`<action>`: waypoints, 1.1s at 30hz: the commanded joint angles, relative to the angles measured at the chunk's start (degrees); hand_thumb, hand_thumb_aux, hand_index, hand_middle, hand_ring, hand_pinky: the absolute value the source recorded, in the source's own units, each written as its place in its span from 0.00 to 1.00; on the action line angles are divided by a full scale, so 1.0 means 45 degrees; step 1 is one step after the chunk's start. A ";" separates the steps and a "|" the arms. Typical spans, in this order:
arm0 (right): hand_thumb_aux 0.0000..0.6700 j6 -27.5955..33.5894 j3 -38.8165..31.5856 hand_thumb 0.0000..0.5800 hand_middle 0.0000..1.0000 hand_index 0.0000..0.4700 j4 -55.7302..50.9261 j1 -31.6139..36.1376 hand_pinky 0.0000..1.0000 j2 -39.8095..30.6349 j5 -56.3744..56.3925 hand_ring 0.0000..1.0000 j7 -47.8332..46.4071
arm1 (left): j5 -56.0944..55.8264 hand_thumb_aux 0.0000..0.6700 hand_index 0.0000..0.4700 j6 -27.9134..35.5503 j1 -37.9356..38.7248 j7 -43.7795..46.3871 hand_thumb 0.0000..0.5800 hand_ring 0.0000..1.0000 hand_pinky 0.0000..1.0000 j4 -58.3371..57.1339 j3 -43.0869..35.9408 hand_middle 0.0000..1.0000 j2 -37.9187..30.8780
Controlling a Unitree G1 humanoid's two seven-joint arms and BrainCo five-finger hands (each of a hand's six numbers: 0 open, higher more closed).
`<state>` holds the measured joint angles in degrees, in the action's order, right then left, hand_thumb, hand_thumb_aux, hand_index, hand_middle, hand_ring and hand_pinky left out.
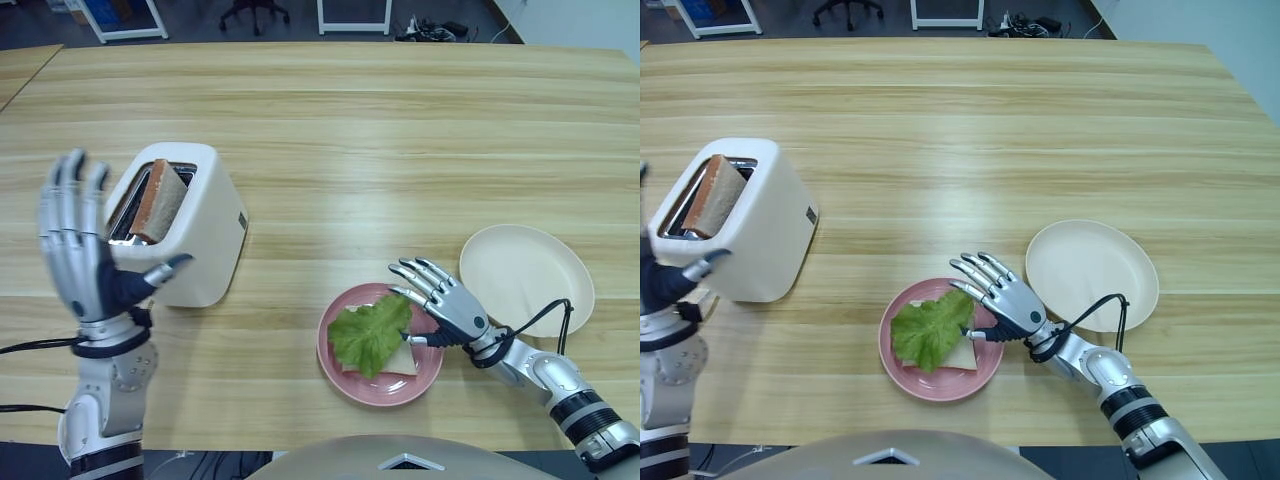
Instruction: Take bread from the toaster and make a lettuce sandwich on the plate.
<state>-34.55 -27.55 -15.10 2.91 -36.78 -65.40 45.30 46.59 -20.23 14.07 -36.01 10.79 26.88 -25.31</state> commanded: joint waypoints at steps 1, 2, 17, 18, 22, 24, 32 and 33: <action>0.00 0.0334 -0.0074 0.00 0.00 0.00 0.0359 -0.0235 0.00 -0.0374 -0.0316 0.00 -0.0193 | 0.0449 0.00 0.00 0.1264 0.0214 0.0712 0.00 0.00 0.00 -0.0180 0.0108 0.00 -0.0290; 0.00 0.0396 -0.0071 0.00 0.00 0.00 0.0403 -0.0243 0.00 -0.0426 -0.0347 0.00 -0.0215 | 0.0450 0.00 0.00 0.1541 0.0214 0.0926 0.00 0.00 0.00 -0.0374 0.0068 0.00 -0.0397; 0.00 0.1472 0.0613 0.00 0.00 0.00 0.1099 -0.0960 0.00 -0.0646 -0.0070 0.00 0.0210 | -0.2383 0.00 0.00 0.0796 -0.1764 0.5741 0.00 0.00 0.00 -0.3938 -0.2158 0.00 -0.3443; 0.00 0.1500 0.0578 0.00 0.00 0.00 0.1085 -0.0981 0.00 -0.0597 -0.0074 0.00 0.0205 | -0.2451 0.00 0.00 0.0707 -0.1906 0.5956 0.00 0.00 0.00 -0.4070 -0.2326 0.00 -0.3640; 0.00 0.1524 0.0410 0.00 0.00 0.00 0.1067 -0.1070 0.00 -0.0401 -0.0097 0.00 0.0206 | -0.2963 1.00 1.00 0.0323 -0.1853 0.6644 1.00 0.04 0.04 -0.4489 -0.2533 0.04 -0.4228; 0.00 0.1536 0.0447 0.00 0.00 0.00 0.1090 -0.1160 0.00 -0.0401 -0.0051 0.00 0.0234 | -0.3203 1.00 1.00 0.0096 -0.1567 0.6774 1.00 0.28 0.28 -0.4532 -0.2562 0.28 -0.4363; 0.00 0.1496 0.0502 0.00 0.00 0.00 0.1288 -0.1375 0.00 -0.0375 0.0072 0.00 0.0322 | -0.3352 1.00 1.00 -0.0457 -0.1109 0.6330 1.00 1.00 1.00 -0.4096 -0.2631 1.00 -0.4461; 0.00 0.1476 0.0497 0.00 0.00 0.00 0.1290 -0.1384 0.00 -0.0371 0.0090 0.00 0.0354 | -0.3320 1.00 1.00 -0.0460 -0.1174 0.6068 1.00 1.00 1.00 -0.3987 -0.2581 1.00 -0.4342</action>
<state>-27.71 -25.37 -9.86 -2.83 -38.44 -65.47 46.98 30.44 -21.98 6.44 -8.84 -7.16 16.81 -46.20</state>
